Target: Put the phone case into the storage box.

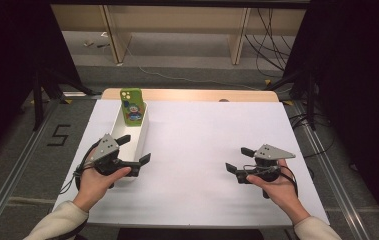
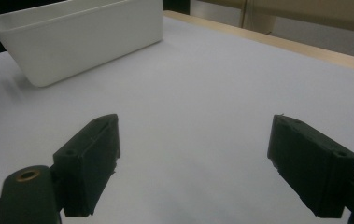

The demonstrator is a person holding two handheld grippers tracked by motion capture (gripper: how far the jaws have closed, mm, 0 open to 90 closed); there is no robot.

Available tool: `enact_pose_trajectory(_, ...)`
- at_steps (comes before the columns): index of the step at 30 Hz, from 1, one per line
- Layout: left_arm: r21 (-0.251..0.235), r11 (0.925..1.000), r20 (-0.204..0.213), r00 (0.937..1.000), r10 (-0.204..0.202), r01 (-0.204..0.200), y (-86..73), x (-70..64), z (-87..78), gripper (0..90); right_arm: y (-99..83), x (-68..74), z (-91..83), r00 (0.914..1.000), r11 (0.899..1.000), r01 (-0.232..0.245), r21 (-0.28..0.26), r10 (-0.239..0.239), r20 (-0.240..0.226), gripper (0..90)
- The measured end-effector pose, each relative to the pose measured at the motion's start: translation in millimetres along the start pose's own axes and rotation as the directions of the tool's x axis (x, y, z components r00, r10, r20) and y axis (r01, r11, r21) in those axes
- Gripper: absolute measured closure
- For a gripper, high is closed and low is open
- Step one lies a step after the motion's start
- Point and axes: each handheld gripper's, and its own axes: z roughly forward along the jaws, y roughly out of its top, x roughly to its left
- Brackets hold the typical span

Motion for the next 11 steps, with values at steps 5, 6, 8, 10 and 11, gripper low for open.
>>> enact_pose_trajectory(5, -0.003, 0.9999, 0.014, 0.9998, -0.012, 0.012, -0.5, 0.5, 1.2, 3.4, -0.2, -0.2, -0.2, 1.0000, 1.000, -0.001, -0.001, 0.001, -0.001, 17.8)
enact_pose_trajectory(6, -0.002, 0.9999, 0.017, 0.9997, -0.015, 0.015, -0.6, 0.6, 1.5, 3.3, -0.2, -0.4, -0.5, 1.0000, 1.000, 0.000, 0.001, 0.000, 0.000, 17.8)
enact_pose_trajectory(8, -0.002, 0.9999, 0.024, 0.9996, -0.013, 0.013, -0.3, 0.6, 2.0, 2.7, -0.6, -1.1, -0.4, 1.0000, 1.000, 0.000, -0.001, 0.000, -0.001, 17.7)
enact_pose_trajectory(10, -0.003, 0.9999, 0.028, 0.9995, -0.015, 0.015, 0.1, 0.0, 2.9, 2.3, -0.9, -1.4, -0.6, 1.0000, 1.000, -0.002, 0.000, 0.002, 0.000, 17.6)
enact_pose_trajectory(11, -0.002, 0.9999, 0.028, 0.9995, -0.017, 0.017, 0.2, -0.2, 3.2, 2.1, -1.1, -1.5, -0.7, 1.0000, 1.000, -0.005, -0.001, 0.005, -0.001, 17.4)
